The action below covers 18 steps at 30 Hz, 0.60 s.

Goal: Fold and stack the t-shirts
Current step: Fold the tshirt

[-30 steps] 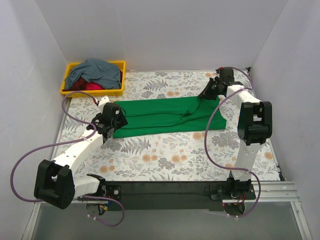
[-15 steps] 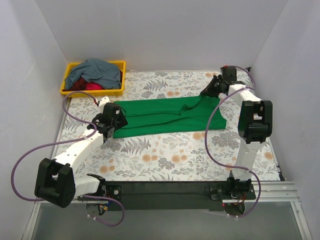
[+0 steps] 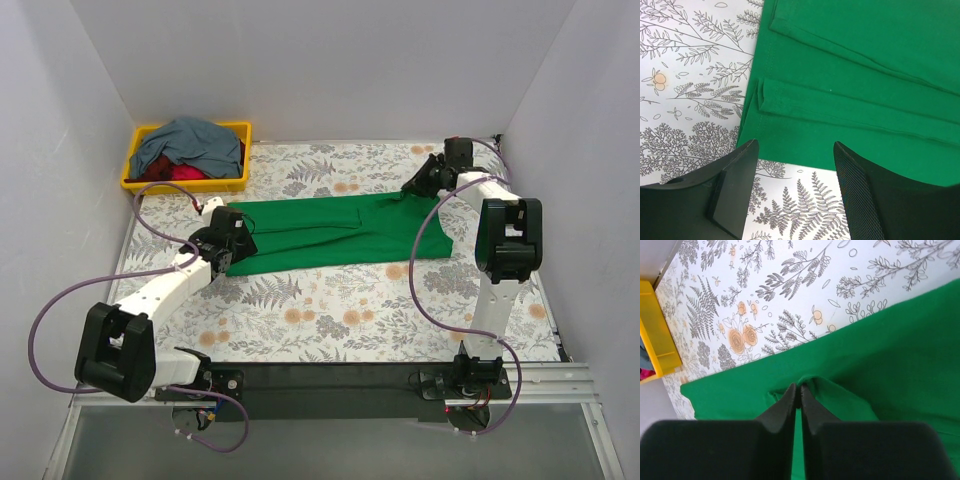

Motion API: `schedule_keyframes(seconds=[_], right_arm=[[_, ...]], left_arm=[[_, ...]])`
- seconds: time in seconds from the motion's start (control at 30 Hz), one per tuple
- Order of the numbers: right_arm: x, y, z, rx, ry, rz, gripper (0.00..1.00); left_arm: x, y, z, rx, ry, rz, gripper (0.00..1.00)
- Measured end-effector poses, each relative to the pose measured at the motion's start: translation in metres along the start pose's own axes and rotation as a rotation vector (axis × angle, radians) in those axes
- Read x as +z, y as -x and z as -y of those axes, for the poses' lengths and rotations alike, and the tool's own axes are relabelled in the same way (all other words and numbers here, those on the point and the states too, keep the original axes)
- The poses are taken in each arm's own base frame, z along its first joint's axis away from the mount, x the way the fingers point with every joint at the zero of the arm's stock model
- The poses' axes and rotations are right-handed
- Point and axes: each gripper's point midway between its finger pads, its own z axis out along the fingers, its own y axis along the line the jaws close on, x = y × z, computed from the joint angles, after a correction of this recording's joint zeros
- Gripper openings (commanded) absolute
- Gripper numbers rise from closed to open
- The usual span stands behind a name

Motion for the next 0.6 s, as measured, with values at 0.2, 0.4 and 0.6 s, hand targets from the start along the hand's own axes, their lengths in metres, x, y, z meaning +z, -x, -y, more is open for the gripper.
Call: schedule_keyframes(seconds=[0.2,0.4,0.6], right_arm=[[0.001,-0.002,0.008,-0.01,-0.016,0.004,0.49],[-0.013,-0.016,0.015,-0.117,-0.042,0.006,0.54],[-0.049,-0.055,-0.056,-0.423,0.078,0.023,0.44]], left_arm=[[0.005,-0.009,0.0,0.006,-0.003,-0.041,0.6],[0.008,-0.018,0.001,0.008,-0.01,-0.081,0.57],[0.012,-0.024,0.0,-0.009,-0.007,-0.112,0.33]])
